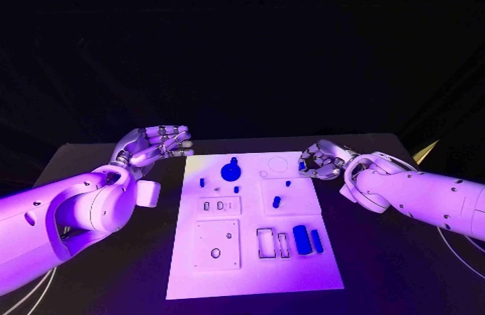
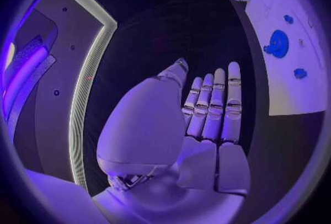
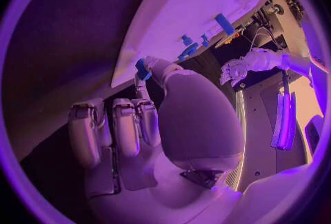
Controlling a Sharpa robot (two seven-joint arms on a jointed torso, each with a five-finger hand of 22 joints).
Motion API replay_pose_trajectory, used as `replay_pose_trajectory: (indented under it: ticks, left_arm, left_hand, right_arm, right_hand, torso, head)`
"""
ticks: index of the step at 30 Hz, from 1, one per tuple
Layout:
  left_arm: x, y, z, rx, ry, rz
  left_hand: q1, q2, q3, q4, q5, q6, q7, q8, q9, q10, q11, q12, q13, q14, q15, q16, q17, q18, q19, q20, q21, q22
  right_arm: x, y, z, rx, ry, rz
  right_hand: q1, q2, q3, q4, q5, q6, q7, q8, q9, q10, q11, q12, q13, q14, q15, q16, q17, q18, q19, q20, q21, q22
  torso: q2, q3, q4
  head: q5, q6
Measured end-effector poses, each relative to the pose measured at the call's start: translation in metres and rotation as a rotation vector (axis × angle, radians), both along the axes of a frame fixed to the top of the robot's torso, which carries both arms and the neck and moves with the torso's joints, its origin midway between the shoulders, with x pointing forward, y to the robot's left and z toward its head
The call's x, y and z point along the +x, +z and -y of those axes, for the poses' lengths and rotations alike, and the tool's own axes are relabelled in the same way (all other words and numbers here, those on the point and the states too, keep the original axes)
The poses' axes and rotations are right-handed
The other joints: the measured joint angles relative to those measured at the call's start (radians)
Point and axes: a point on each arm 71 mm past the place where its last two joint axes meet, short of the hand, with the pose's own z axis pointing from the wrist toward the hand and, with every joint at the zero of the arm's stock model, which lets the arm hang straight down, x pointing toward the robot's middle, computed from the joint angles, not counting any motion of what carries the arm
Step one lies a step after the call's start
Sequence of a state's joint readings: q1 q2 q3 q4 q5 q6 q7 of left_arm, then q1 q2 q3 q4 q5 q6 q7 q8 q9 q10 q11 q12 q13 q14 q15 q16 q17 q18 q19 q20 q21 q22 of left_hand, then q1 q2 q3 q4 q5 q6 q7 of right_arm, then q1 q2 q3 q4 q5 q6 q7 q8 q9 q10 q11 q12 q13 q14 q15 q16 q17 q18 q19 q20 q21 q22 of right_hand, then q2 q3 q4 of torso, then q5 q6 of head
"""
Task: Assemble the parts on the task board
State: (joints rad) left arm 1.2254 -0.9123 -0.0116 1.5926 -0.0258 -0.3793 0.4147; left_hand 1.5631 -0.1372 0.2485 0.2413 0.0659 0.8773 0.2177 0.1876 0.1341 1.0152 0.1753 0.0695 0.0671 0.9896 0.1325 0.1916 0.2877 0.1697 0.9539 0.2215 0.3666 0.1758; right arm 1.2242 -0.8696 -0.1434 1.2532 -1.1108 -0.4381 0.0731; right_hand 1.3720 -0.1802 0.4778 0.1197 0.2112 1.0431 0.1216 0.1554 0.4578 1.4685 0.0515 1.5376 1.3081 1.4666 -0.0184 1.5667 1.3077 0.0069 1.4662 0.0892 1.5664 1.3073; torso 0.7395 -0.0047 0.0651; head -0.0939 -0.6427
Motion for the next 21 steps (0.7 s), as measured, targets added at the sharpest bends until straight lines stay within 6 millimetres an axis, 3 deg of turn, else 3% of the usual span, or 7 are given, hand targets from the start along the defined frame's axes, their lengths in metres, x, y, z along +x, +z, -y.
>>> replay_pose_trajectory:
  ticks: [11,16,21]
  left_arm:
    - [0.0,0.0,0.0,0.001,0.001,0.0]
    - [0.002,-0.001,-0.001,0.002,0.005,-0.001]
    - [0.004,-0.002,0.001,0.003,0.006,-0.001]
  left_hand:
    - [0.0,0.0,0.003,-0.003,0.0,0.0,0.0,0.0,0.0,0.0,0.0,0.0,0.0,0.0,0.0,0.0,0.002,0.0,-0.004,0.004,0.005,0.002]
    - [0.0,0.0,0.003,-0.003,0.0,0.0,0.0,0.0,0.0,0.0,0.0,0.0,0.0,0.0,0.0,0.0,0.002,0.0,-0.004,0.004,0.005,0.002]
    - [0.0,0.0,0.003,-0.003,0.0,0.0,0.0,0.0,0.0,0.0,0.0,0.0,0.0,0.0,0.0,0.0,0.002,0.0,-0.004,0.004,0.005,0.001]
  right_arm:
    - [-0.01,0.023,-0.016,0.055,-0.008,0.05]
    - [-0.017,0.035,-0.042,0.083,0.011,0.058]
    - [-0.028,0.038,-0.087,0.096,0.055,0.046]
  right_hand:
    - [-0.009,0.01,0.014,-0.011,0.0,0.0,-0.001,0.009,0.0,-0.004,-0.003,0.004,0.0,0.0,0.0,0.0,0.0,0.0,0.0,0.0,0.0,0.001]
    - [-0.006,0.015,0.02,-0.011,-0.001,-0.002,-0.003,0.009,0.0,-0.004,-0.003,0.004,0.0,0.0,0.0,0.0,0.0,0.0,0.0,0.0,0.0,0.001]
    - [-0.005,0.016,0.027,-0.017,-0.001,-0.003,-0.004,0.009,0.0,-0.004,-0.003,0.004,0.0,0.0,0.0,0.0,0.0,0.0,0.0,0.0,0.0,0.001]
  torso:
    - [-0.001,-0.0009,-0.0012]
    - [-0.003,-0.0012,-0.0036]
    - [-0.007,-0.0031,-0.0048]
  head:
    - [-0.004,-0.002]
    - [-0.002,-0.006]
    - [0.007,-0.015]
